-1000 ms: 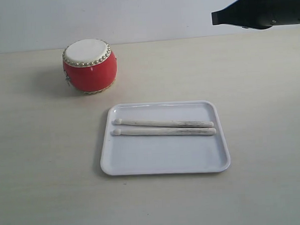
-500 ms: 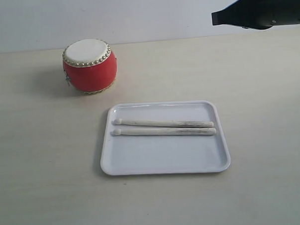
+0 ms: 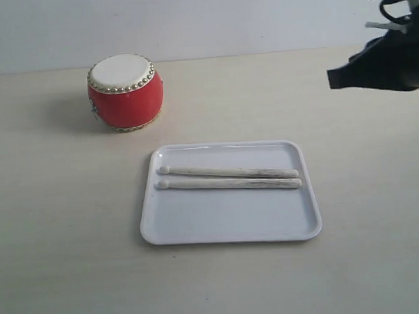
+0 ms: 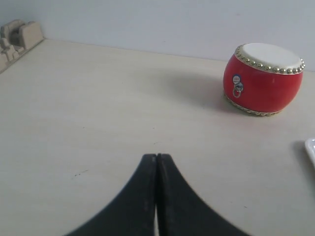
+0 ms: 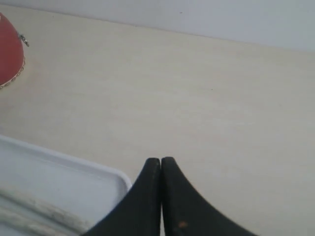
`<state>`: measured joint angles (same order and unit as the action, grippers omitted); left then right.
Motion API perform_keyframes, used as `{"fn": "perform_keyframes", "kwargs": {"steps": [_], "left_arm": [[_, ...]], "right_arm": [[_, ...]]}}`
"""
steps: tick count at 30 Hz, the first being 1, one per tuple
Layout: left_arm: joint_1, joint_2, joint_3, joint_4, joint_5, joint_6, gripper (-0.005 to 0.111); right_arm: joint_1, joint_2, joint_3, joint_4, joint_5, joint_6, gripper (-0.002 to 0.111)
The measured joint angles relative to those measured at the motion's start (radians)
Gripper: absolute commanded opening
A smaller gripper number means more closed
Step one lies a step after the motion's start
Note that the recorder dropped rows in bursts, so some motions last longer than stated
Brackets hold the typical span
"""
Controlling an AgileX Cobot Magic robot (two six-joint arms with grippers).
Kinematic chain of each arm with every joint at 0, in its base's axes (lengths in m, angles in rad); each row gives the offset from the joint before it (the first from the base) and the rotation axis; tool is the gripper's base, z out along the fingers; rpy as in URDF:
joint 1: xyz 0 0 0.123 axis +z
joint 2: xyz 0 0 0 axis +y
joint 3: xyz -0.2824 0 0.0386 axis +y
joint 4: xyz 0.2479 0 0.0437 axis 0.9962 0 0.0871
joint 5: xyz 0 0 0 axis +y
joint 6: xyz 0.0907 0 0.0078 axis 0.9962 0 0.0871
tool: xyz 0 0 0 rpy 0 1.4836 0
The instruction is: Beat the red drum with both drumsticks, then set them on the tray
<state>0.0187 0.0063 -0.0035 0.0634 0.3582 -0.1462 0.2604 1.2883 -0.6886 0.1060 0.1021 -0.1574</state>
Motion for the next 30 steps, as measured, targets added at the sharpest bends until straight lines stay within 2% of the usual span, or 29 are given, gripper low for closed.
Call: {"fn": "perform_keyframes", "kwargs": {"steps": [7,14,17,22,30], "left_arm": [[0.000,0.000,0.000,0.000,0.000,0.000,0.000],[0.000,0.000,0.000,0.000,0.000,0.000,0.000],[0.000,0.000,0.000,0.000,0.000,0.000,0.000],[0.000,0.000,0.000,0.000,0.000,0.000,0.000],[0.000,0.000,0.000,0.000,0.000,0.000,0.000]], "right_arm": [[-0.013,-0.447,0.289,-0.026,-0.015,0.004,0.000],[-0.144,-0.861,0.492,-0.026,-0.017,0.048,0.000],[-0.171,-1.004,0.553,-0.026,-0.017,0.052,0.000],[-0.176,-1.138,0.614,-0.026,-0.015,0.052,0.000],[-0.176,-1.203,0.685,-0.042,0.006,0.065,0.000]]}}
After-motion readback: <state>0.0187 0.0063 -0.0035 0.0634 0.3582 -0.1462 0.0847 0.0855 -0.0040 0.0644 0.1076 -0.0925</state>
